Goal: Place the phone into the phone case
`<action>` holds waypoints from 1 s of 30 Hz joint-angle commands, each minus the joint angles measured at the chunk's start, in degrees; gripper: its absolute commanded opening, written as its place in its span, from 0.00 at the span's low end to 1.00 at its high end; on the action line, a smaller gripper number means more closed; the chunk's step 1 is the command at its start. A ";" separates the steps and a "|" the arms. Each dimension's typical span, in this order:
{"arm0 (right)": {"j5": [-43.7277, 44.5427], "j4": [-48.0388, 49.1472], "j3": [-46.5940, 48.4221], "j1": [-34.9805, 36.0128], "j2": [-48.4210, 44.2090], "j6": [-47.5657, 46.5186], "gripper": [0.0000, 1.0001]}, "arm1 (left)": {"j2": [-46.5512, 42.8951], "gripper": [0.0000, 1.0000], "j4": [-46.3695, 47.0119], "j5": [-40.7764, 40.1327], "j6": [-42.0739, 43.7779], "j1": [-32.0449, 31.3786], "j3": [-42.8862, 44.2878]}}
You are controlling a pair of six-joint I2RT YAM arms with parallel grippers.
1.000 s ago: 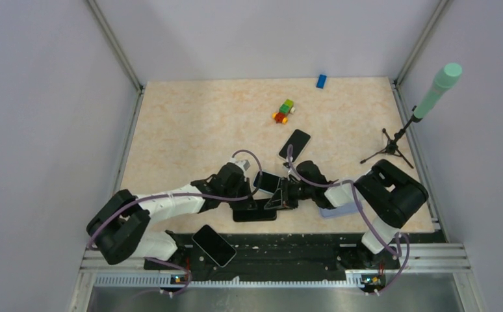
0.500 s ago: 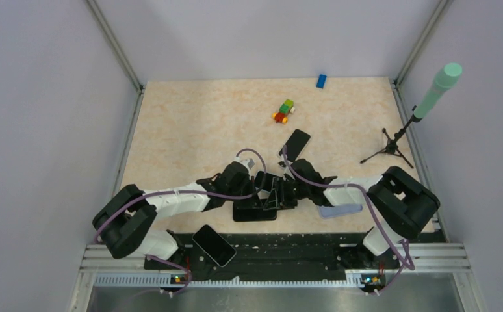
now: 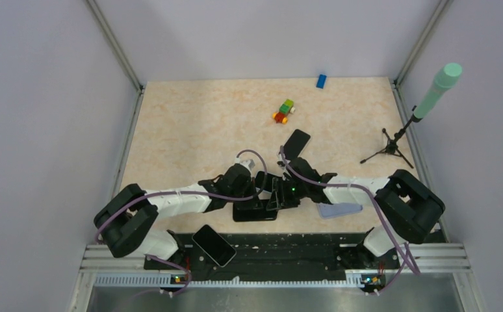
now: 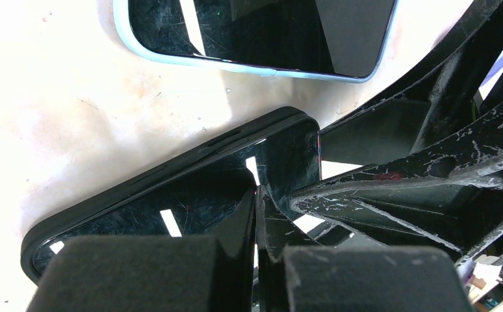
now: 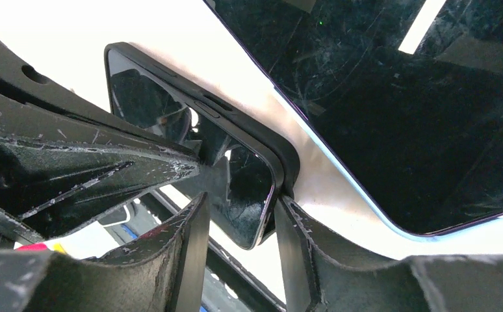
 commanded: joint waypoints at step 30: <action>-10.39 7.33 -13.25 -7.15 -5.81 3.09 0.42 | 1.63 0.00 -8.24 -10.83 3.44 -7.69 -0.01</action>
